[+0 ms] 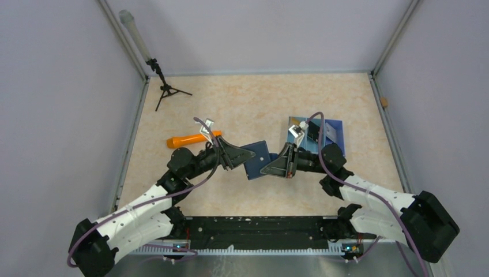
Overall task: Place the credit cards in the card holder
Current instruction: Close the card holder at the corner of the board.
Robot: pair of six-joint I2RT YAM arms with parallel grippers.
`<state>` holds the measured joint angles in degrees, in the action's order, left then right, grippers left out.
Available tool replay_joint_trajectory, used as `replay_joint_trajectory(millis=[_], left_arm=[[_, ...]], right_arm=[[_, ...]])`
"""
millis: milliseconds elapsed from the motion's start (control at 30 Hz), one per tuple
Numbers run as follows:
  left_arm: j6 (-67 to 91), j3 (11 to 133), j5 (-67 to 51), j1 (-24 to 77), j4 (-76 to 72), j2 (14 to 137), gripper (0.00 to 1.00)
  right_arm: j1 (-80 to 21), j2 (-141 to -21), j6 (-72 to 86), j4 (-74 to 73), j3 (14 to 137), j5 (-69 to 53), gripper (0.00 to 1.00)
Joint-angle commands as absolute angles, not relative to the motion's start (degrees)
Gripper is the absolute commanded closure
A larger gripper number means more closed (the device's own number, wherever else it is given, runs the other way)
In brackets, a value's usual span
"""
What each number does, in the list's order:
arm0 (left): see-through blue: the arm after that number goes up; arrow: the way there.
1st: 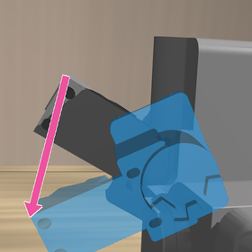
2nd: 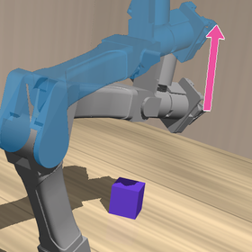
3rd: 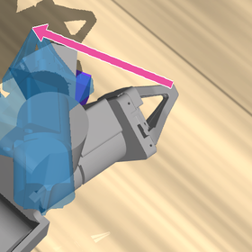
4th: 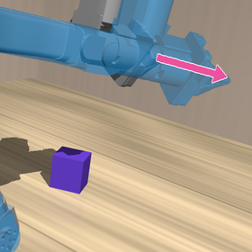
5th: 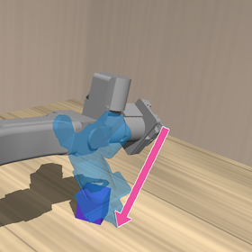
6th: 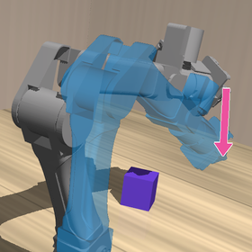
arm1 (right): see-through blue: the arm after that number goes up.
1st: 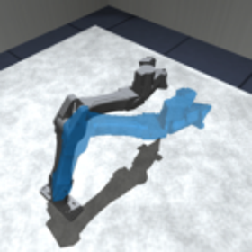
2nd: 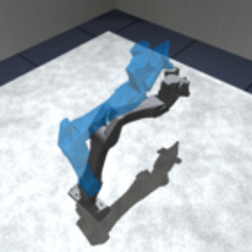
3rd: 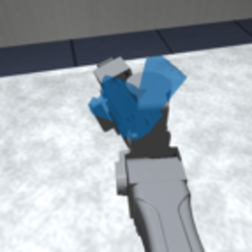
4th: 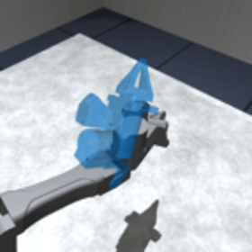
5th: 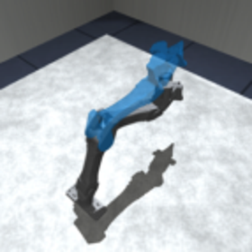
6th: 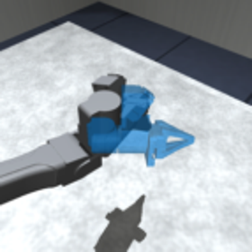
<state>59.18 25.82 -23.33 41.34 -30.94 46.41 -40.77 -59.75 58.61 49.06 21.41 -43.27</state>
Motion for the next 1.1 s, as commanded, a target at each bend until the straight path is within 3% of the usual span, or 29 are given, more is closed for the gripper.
replay_joint_trajectory(millis=[0, 100, 200, 300, 400, 433, 567, 633, 700, 800, 967, 1067], left_arm=[[59.46, 26.73, -25.02, 41.93, -33.46, 47.33, 0.58], [59.19, 27.60, -26.74, 41.97, -32.53, 49.23, 0.53], [59.79, 27.82, -27.94, 42.02, -33.38, 50.74, 0.54], [59.85, 27.57, -28.03, 42.01, -33.58, 51.10, 0.67], [59.85, 26.89, -27.46, 42.01, -33.38, 50.79, 0.91], [59.71, 26.63, -26.77, 42.01, -32.67, 50.48, 1.00], [58.19, 26.77, -21.44, 42.01, -25.63, 48.62, 1.00], [57.60, 27.48, -19.71, 42.08, -21.97, 47.87, 1.00], [57.68, 27.91, -18.66, 41.97, -20.03, 47.45, 1.00], [57.91, 28.26, -17.83, 41.92, -18.40, 47.44, 1.00], [58.46, 29.08, -17.52, 41.92, -16.30, 48.17, 1.00], [59.00, 29.26, -17.22, 41.93, -15.70, 48.56, 1.00]], right_arm=[[-41.49, -59.64, 56.80, 51.14, 22.35, -41.53, 1.00], [-41.49, -59.40, 56.09, 50.04, 22.58, -41.39, 1.00], [-41.49, -59.00, 55.31, 48.89, 23.01, -41.08, 1.00], [-41.50, -58.76, 54.72, 47.81, 23.29, -40.73, 1.00], [-41.48, -58.12, 53.33, 44.69, 23.77, -39.82, 1.00], [-41.48, -57.72, 52.31, 42.64, 24.10, -39.29, 0.93], [-40.16, -53.68, 46.46, 28.62, 26.66, -35.15, 0.40], [-39.51, -50.59, 42.60, 19.79, 28.25, -31.18, 0.25], [-39.47, -47.85, 38.67, 11.77, 30.09, -26.58, 0.18], [-39.46, -45.62, 35.03, 4.09, 32.12, -21.59, 0.18], [-39.93, -45.05, 33.62, 1.42, 33.07, -19.51, 0.33], [-42.65, -45.47, 31.47, -1.09, 34.35, -15.35, 0.37]])
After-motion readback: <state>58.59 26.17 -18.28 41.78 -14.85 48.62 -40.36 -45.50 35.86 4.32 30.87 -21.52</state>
